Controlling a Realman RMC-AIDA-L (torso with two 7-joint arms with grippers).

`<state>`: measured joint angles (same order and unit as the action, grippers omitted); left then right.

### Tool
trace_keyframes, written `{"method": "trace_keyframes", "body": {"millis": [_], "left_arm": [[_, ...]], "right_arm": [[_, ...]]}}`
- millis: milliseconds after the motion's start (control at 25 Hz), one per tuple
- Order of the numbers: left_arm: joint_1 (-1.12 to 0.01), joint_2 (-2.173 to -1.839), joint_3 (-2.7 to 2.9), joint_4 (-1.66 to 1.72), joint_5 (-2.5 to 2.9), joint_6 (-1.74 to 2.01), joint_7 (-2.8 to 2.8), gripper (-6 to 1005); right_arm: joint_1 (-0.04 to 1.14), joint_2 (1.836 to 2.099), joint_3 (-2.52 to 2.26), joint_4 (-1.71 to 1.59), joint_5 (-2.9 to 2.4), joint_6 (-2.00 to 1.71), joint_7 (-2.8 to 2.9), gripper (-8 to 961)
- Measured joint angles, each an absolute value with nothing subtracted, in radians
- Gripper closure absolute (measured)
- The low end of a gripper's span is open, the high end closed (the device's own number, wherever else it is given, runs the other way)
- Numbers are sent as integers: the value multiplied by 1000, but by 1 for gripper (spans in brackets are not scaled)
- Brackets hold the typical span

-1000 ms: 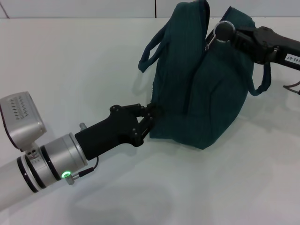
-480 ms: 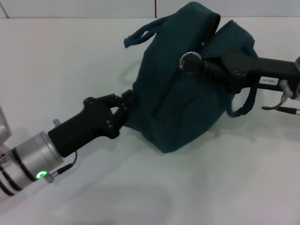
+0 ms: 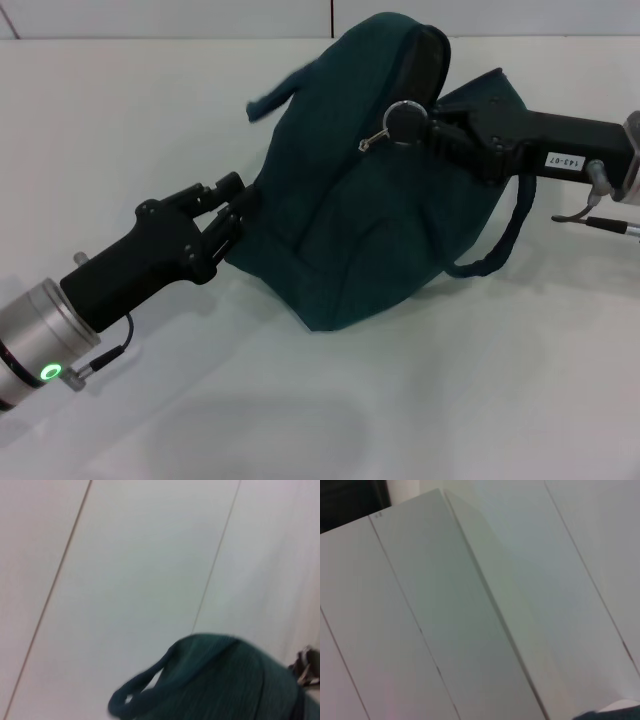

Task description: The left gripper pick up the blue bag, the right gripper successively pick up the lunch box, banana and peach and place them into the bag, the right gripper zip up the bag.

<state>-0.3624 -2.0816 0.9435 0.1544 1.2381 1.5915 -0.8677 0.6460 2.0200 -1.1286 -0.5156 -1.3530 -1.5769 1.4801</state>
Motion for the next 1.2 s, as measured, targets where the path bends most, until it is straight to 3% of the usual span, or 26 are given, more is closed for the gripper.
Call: {"method": "trace_keyframes", "body": {"millis": [680, 1200], "left_arm": [[-471, -2087, 957, 174, 1373, 1634, -883, 485], [-445, -2089, 953, 203, 1412, 1722, -953, 485]], "right_arm": [[624, 2020, -1129, -516, -1317, -1571, 1456, 946], [635, 2020, -1133, -515, -1316, -1563, 1445, 946]]}}
